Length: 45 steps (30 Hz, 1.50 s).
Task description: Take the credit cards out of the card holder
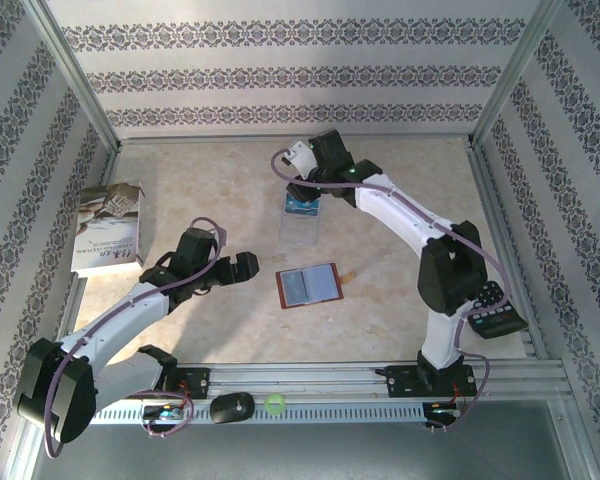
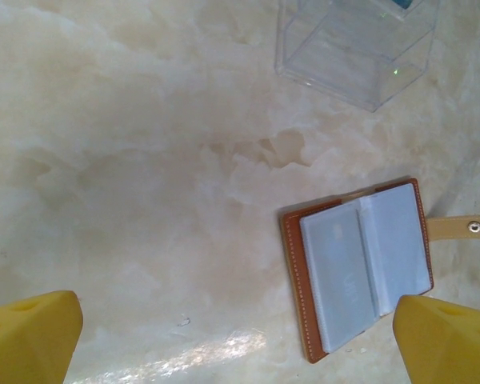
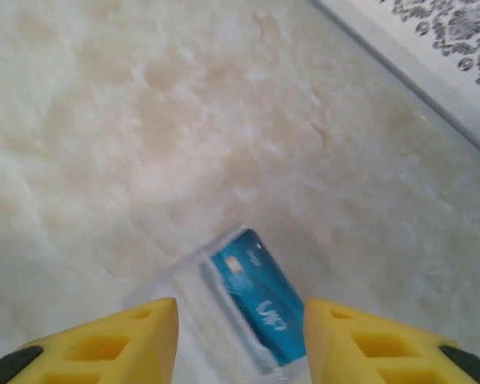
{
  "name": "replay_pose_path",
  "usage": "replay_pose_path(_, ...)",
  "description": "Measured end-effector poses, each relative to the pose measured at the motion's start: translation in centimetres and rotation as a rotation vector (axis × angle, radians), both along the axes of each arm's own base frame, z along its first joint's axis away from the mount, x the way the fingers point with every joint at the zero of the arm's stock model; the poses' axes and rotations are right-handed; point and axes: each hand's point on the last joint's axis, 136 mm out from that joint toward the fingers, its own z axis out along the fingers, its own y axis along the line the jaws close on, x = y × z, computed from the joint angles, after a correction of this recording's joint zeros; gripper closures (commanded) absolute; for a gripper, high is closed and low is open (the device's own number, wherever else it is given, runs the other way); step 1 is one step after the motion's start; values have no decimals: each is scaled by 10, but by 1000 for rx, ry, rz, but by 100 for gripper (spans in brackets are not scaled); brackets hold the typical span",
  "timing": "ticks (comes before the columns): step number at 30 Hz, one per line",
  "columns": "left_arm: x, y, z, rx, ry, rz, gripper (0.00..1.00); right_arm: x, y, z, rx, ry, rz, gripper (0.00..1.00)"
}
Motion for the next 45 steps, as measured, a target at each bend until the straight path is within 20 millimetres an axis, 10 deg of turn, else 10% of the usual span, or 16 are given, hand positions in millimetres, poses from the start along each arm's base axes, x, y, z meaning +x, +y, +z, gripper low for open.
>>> replay_pose_path(12,-4,6,-12,-6,-15,22,2,-160,3,-125,-118,368,-162,55)
replay_pose_path(18,-10,8,-22,-10,3,31,1,-207,6,-150,-193,426,-135,55)
replay_pose_path(30,-11,6,-23,-24,2,26,3,-221,13,-175,-278,427,-114,61)
replay_pose_path(36,-12,4,-21,-34,-1,17,7,-216,21,-178,-278,428,-117,87)
replay_pose_path(45,-13,-7,-18,-77,-2,-27,43,-211,36,-175,-170,421,-138,100)
